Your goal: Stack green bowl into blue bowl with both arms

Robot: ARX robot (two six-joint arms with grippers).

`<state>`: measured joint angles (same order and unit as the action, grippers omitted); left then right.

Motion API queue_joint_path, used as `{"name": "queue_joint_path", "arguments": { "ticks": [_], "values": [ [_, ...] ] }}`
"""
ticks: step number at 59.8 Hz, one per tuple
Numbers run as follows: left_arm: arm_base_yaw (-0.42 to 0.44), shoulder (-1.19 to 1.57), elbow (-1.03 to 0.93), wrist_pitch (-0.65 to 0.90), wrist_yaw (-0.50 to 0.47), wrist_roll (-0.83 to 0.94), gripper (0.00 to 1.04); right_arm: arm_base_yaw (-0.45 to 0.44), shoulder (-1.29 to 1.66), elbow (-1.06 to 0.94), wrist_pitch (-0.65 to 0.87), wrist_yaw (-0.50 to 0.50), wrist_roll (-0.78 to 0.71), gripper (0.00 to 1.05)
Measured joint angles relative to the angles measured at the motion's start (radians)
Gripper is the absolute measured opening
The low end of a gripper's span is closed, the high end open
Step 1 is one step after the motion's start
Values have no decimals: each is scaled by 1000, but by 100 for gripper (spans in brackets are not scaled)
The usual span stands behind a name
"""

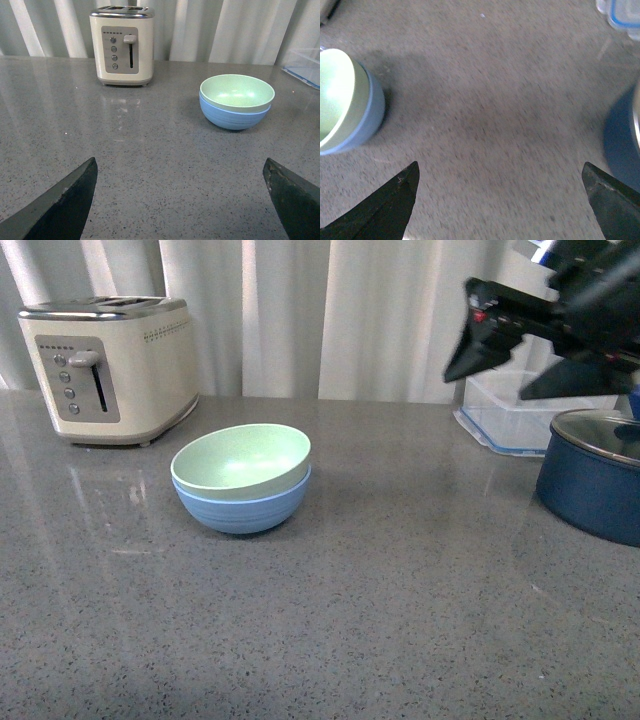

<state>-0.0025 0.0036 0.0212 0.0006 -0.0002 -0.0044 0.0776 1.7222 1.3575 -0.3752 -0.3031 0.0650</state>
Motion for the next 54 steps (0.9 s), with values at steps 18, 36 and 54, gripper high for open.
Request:
{"name": "queue_joint_path", "arguments": {
  "ticks": [18,36,54],
  "values": [
    [0,0,0,0,0,0,98,-126,-416,-476,-22,45,-18,95],
    [0,0,0,0,-1,0,98,-81,-547,-890,859,296,-52,66],
    [0,0,0,0,0,0,98,-79,-756,-1151,1122,303,-61,2]
  ]
}}
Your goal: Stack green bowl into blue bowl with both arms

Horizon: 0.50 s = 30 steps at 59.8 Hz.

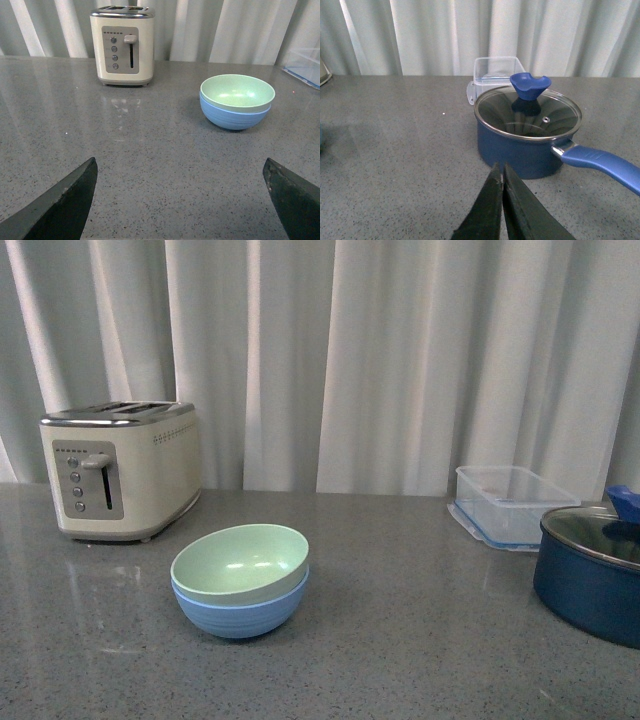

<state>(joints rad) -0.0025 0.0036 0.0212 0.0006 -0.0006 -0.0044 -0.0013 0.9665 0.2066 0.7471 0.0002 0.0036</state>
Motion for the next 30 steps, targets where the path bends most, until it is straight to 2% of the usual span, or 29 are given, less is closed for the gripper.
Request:
{"name": "queue_joint_path", "arguments": {
  "ticks": [30],
  "values": [
    [0,0,0,0,0,0,98,0,-307,-147,-156,0,-2,1]
  ]
}}
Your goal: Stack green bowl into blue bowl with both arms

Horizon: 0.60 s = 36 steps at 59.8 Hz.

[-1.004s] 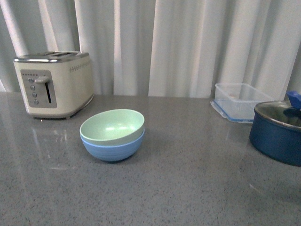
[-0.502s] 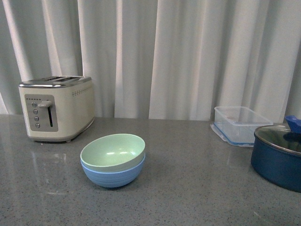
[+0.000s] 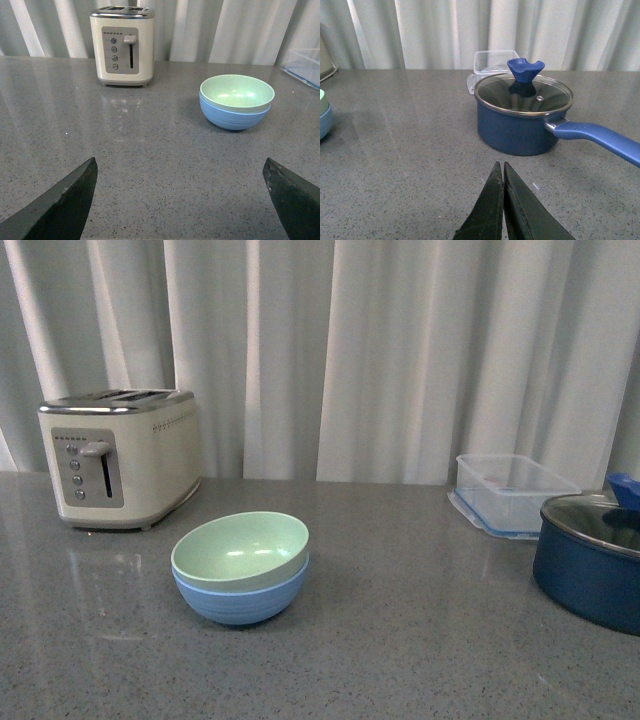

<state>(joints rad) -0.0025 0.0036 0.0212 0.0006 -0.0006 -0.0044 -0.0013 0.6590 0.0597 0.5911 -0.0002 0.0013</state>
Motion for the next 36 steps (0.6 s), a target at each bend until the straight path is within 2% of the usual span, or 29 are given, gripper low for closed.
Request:
{"name": "queue_joint_path", "arguments": {
  "ticks": [11,36],
  "values": [
    [0,0,0,0,0,0,98,0,-66,-52,-8,0,0,1],
    [0,0,0,0,0,0,98,0,-305,-55,-235,0,0,1]
  ]
}}
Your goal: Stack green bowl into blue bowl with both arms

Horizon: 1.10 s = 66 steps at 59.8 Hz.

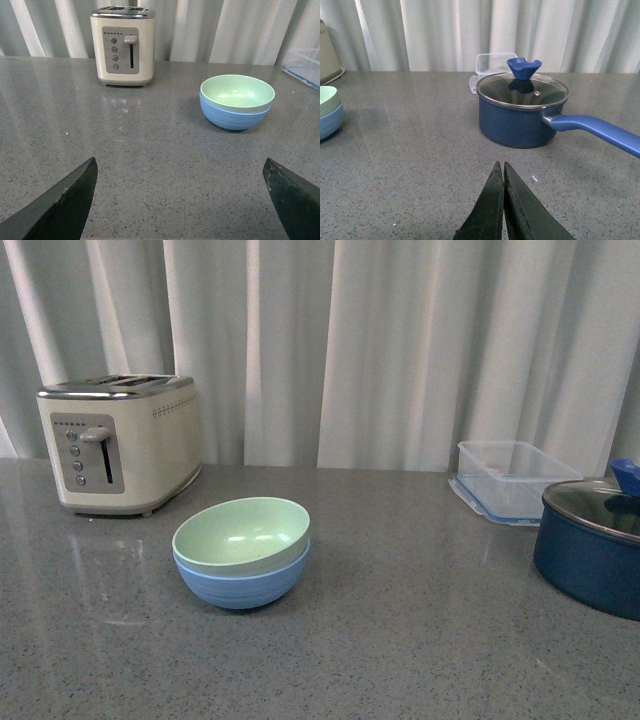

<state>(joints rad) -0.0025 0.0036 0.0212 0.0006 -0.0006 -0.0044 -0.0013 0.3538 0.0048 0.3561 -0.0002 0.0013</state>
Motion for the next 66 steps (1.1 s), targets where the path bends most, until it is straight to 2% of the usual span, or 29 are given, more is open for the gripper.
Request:
{"name": "queue_joint_path", "arguments": {
  "ticks": [36,42,55,66],
  "values": [
    [0,0,0,0,0,0,98,0,-186,0,-185,0,0,1],
    [0,0,0,0,0,0,98,0,-311,1,-343,-1,0,1],
    [0,0,0,0,0,0,98,0,-349,1,-354,-1,-1,1],
    [0,0,0,0,0,0,98,0,-349,1,-354,-1,-2,43]
  ]
}}
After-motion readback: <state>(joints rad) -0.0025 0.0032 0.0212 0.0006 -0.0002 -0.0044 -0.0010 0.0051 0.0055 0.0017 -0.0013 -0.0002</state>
